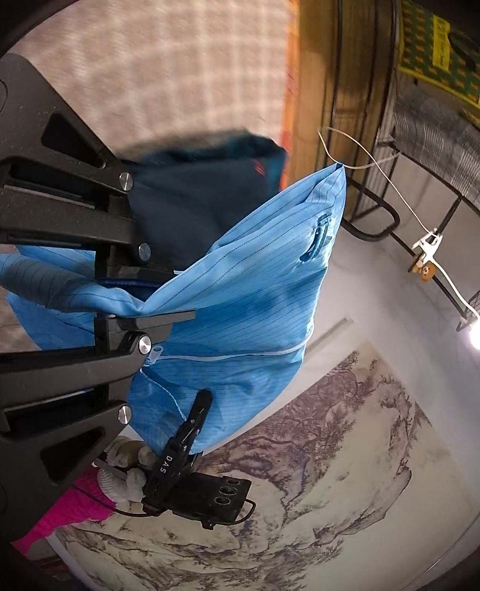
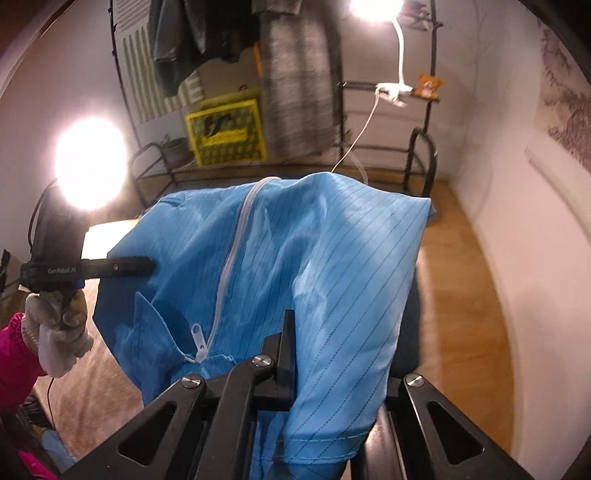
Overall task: Fold large clothes
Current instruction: 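Lift the jacket off the bed with both tools and carry it toward the rack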
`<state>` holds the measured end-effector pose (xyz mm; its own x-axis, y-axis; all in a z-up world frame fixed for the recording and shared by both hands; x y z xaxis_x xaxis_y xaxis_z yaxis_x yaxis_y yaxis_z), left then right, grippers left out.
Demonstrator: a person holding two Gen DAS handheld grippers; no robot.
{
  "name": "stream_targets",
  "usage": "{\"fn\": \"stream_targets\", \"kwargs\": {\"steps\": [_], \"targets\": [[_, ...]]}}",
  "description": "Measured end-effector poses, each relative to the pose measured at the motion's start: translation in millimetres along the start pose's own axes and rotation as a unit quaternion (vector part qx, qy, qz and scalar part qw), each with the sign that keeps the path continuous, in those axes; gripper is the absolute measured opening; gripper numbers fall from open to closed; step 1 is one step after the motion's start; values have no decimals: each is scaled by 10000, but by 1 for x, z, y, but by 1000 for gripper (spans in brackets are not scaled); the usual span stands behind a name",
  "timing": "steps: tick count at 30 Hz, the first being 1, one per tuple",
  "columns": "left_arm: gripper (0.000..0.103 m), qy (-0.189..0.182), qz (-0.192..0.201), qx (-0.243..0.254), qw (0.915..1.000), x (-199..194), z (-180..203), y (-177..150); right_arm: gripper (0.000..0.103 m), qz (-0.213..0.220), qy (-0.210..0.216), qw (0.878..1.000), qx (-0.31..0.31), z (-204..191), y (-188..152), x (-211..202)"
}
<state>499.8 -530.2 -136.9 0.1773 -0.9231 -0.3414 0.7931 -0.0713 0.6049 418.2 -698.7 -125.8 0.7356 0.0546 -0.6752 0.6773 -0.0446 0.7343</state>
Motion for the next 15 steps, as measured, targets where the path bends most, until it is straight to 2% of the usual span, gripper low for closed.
{"fn": "stream_targets", "kwargs": {"steps": [7, 13, 15], "targets": [[7, 202, 18, 53, 9998, 62, -16, 21, 3, 200, -145, 9997, 9, 45, 30, 38], [7, 519, -21, 22, 9986, 79, -39, 20, 3, 198, -43, 9993, 298, 67, 22, 76], [7, 639, -46, 144, 9978, 79, -45, 18, 6, 125, -156, 9993, 327, 75, 14, 87]]}}
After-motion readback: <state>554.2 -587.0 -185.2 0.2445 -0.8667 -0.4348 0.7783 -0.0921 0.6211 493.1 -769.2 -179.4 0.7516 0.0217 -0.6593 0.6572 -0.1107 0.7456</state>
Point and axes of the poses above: each gripper's, at about its wrist camera, not at the fingertips, and x roughly the way its jaws point, z to its right, y to its top, the point moved 8 cm from there along x, roughly the way its jaws point, and after that the axes turned 7 degrees about z, right-handed, at the moved point
